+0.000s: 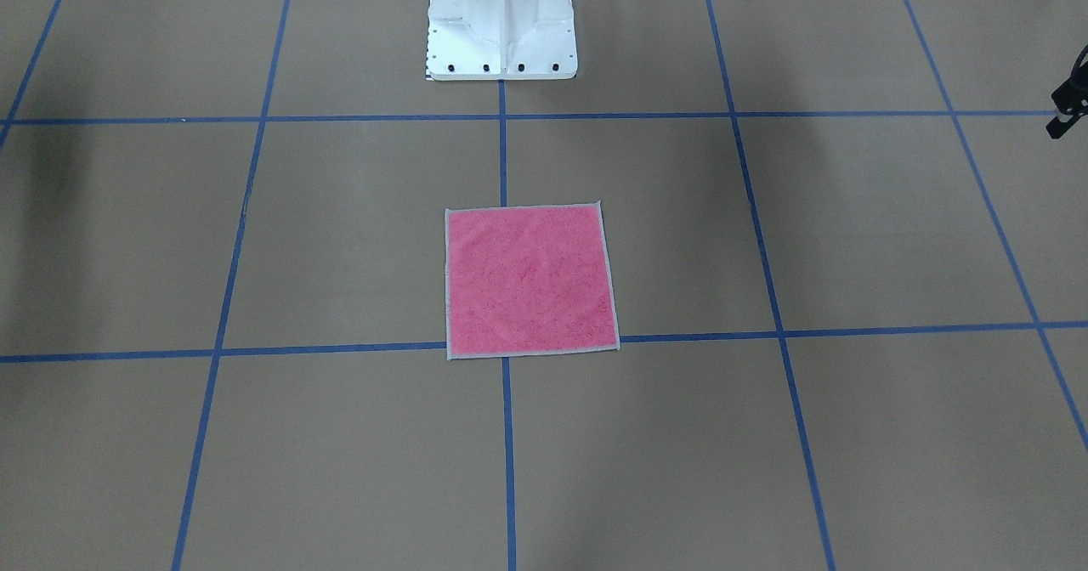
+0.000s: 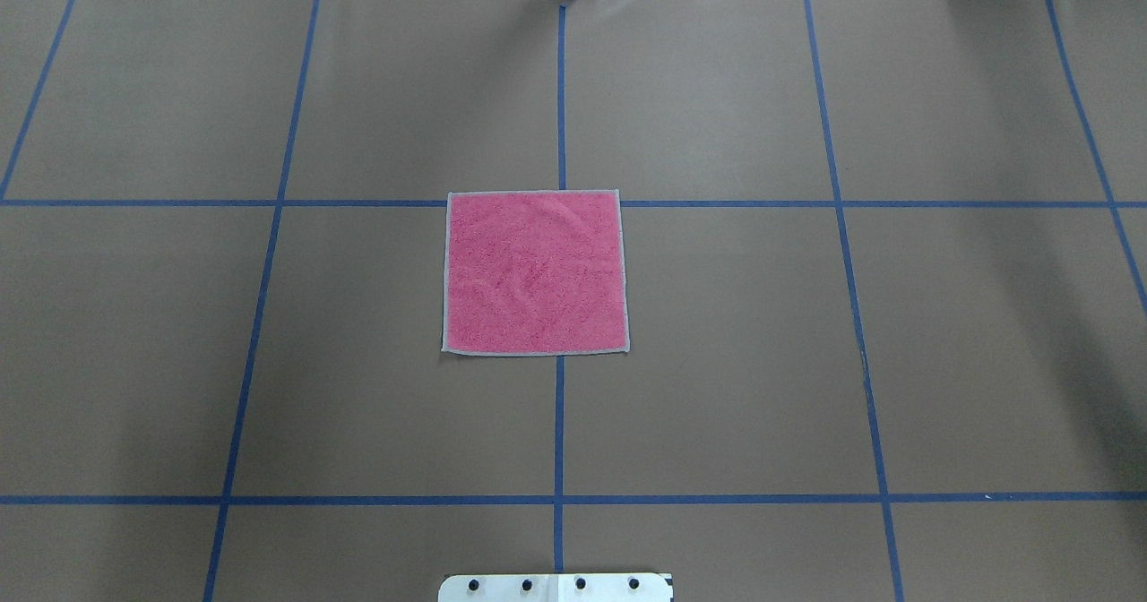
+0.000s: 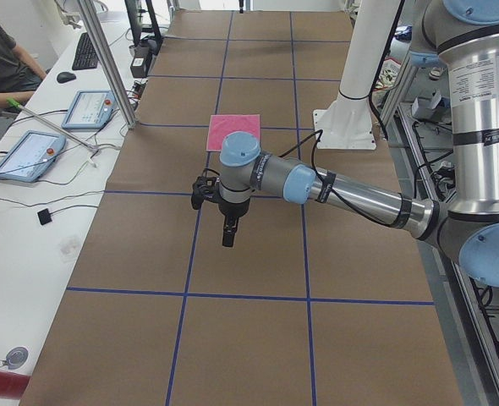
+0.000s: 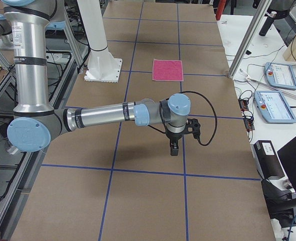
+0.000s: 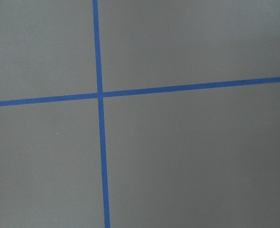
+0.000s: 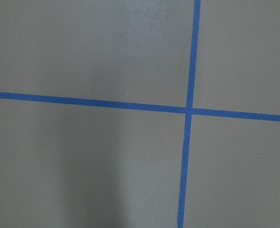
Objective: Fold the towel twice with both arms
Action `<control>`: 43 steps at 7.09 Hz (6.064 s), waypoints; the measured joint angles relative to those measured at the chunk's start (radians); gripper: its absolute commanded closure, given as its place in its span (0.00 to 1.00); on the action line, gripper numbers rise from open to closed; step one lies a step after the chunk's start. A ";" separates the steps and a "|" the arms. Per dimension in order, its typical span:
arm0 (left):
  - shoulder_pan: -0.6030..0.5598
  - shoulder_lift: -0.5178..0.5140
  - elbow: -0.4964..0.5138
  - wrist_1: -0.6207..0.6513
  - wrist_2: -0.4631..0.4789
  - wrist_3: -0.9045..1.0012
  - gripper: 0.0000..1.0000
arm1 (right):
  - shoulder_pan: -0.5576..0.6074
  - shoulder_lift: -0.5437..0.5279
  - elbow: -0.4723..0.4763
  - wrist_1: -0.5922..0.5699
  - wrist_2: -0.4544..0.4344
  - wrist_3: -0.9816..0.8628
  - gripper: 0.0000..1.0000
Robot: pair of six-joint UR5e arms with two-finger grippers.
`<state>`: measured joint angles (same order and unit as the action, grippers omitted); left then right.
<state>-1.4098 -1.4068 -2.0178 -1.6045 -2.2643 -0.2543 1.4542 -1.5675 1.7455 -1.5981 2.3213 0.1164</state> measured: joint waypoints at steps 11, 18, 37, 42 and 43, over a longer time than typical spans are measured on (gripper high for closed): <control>0.002 0.013 0.006 -0.015 -0.093 -0.088 0.00 | -0.001 -0.021 -0.004 0.011 0.053 0.001 0.00; 0.010 0.000 -0.001 -0.034 -0.104 -0.156 0.00 | -0.072 -0.015 0.006 0.117 0.140 0.178 0.00; 0.663 -0.432 0.048 -0.190 0.195 -1.174 0.00 | -1.058 0.526 -0.078 0.311 -0.632 1.807 0.31; 0.663 -0.432 0.047 -0.190 0.195 -1.174 0.00 | -1.058 0.551 -0.104 0.312 -0.632 1.812 0.59; 0.663 -0.432 0.047 -0.190 0.195 -1.174 0.00 | -1.058 0.552 -0.104 0.311 -0.632 1.813 0.63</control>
<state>-0.7470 -1.8390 -1.9712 -1.7948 -2.0693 -1.4281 0.3958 -1.0152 1.6412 -1.2866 1.6889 1.9297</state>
